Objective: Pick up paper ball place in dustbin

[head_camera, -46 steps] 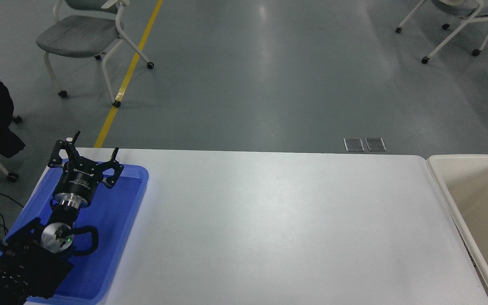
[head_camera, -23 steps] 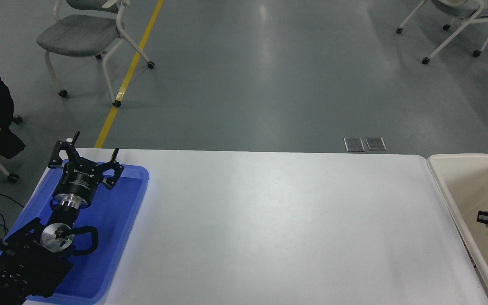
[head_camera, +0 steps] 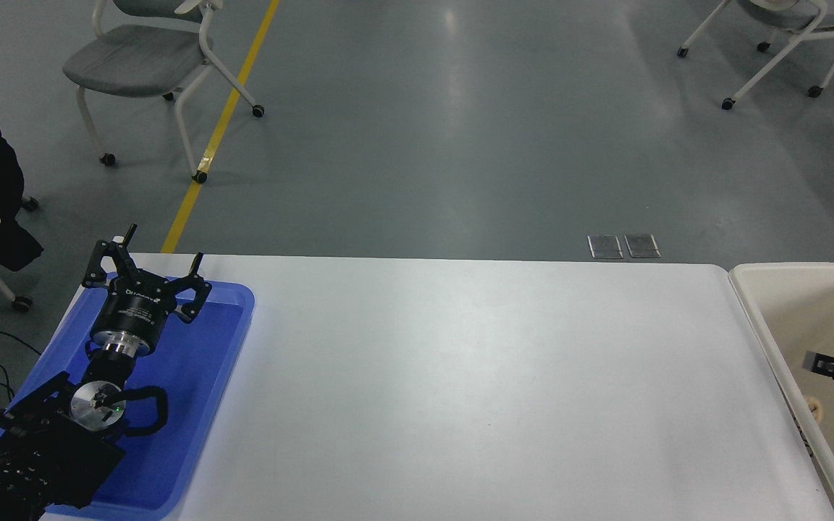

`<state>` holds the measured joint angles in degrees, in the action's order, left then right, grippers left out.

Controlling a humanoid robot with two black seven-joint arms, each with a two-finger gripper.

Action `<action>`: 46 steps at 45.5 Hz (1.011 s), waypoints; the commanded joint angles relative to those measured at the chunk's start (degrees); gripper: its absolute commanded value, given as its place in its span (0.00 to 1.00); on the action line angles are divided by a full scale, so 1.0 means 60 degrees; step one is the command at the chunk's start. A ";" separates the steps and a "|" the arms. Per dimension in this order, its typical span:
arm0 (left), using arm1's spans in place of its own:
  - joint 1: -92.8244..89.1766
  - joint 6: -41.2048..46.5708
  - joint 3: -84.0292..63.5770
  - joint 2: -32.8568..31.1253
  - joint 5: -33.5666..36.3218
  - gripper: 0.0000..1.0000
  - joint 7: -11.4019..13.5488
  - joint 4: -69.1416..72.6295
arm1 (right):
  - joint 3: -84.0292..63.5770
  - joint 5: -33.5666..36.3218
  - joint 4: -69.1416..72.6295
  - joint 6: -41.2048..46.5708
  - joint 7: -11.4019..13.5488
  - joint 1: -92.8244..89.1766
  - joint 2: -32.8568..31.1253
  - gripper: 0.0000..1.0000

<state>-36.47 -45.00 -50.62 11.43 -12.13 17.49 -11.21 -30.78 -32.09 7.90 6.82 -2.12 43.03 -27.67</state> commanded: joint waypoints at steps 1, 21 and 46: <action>0.0000 0.0000 0.0000 0.0000 0.0000 1.00 0.0000 0.0007 | 0.1816 0.0148 0.0147 -0.0068 -0.0013 0.0752 0.0055 1.00; 0.0000 0.0000 0.0000 0.0000 0.0000 1.00 0.0000 0.0007 | 1.0841 0.2913 0.4526 0.0166 -0.0013 0.0182 -0.0590 1.00; 0.0000 0.0000 0.0000 -0.0015 0.0000 1.00 0.0000 0.0007 | 1.1970 0.8528 0.4264 0.3490 -0.0027 -0.1150 0.1344 1.00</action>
<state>-36.47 -45.00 -50.63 11.35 -12.13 17.49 -11.19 36.07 13.07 33.51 19.78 -2.20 40.95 -23.01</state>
